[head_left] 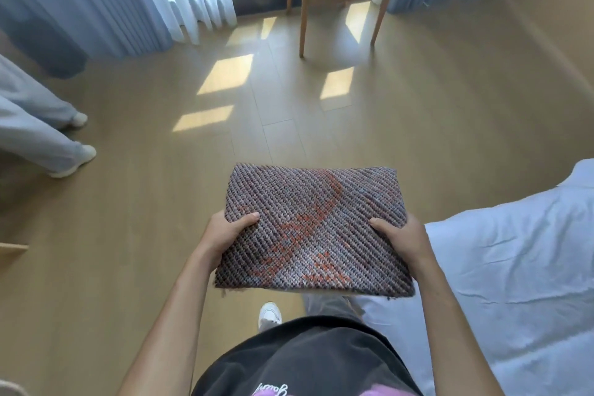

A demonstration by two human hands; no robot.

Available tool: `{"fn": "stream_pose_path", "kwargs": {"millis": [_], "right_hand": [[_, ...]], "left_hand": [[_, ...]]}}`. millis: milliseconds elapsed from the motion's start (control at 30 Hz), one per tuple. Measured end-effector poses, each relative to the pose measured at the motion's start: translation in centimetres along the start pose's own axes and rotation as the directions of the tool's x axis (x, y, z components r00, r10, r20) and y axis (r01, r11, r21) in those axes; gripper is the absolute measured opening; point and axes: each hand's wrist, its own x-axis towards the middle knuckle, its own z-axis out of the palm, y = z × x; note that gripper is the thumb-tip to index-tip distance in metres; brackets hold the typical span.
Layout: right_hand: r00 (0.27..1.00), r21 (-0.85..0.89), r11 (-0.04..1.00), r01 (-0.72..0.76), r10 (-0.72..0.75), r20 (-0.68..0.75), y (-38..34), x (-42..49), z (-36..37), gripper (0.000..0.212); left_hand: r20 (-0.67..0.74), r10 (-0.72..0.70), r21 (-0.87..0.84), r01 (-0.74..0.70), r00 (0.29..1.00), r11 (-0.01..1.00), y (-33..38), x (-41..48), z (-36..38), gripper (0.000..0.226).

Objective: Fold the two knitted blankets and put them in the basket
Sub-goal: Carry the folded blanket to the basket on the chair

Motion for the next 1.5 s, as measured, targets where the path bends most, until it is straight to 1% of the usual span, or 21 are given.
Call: {"fn": "stream_pose_path", "kwargs": {"millis": [133,267,367,500,667,833,967,1133,1333,1500], "right_hand": [[1.000,0.042,0.999,-0.003,0.002,0.012,-3.4,7.5,-1.3,0.057],[1.000,0.029,1.000,0.003,-0.003,-0.010,-8.0,14.9,-4.0,0.055],[0.999,0.019,1.000,0.009,-0.008,-0.038,-11.2,19.4,-6.2,0.052],[0.999,0.025,1.000,0.017,-0.016,-0.043,-14.7,24.4,-8.3,0.053],[0.998,0.047,0.999,-0.017,0.020,-0.057,-18.4,31.2,-10.0,0.052],[0.997,0.072,0.997,-0.035,0.040,-0.070,-23.2,39.4,-10.8,0.053],[0.995,0.090,0.995,-0.044,0.052,-0.087,-28.3,46.6,-11.5,0.051],[0.993,0.104,0.993,-0.049,0.060,-0.102,-34.3,53.8,-12.7,0.049],[0.992,0.106,0.992,-0.067,0.079,-0.104,-39.7,62.1,-14.8,0.048],[0.992,0.093,0.993,-0.066,0.076,-0.102,-43.8,71.4,-17.5,0.049]], "left_hand": [[0.012,0.008,0.031,-0.008,1.000,0.999,5.3,6.1,3.2,0.044],[-0.005,0.013,0.040,-0.013,1.000,0.999,11.5,11.5,6.9,0.047],[-0.006,0.013,0.051,-0.013,1.000,0.999,15.7,14.7,9.5,0.042],[-0.001,0.015,0.062,-0.014,1.000,0.998,20.6,18.8,12.4,0.039],[0.030,0.022,0.091,-0.025,0.999,0.996,26.3,24.9,15.5,0.045],[0.060,0.015,0.122,-0.023,0.998,0.992,32.8,33.1,17.9,0.054],[0.081,0.012,0.124,-0.022,0.997,0.992,38.8,40.1,19.8,0.053],[0.087,-0.004,0.116,-0.007,0.996,0.993,46.0,46.8,21.9,0.050],[0.098,-0.010,0.098,0.001,0.995,0.995,52.8,53.9,25.7,0.046],[0.105,-0.020,0.093,0.010,0.994,0.996,58.5,60.7,30.1,0.050]]}}
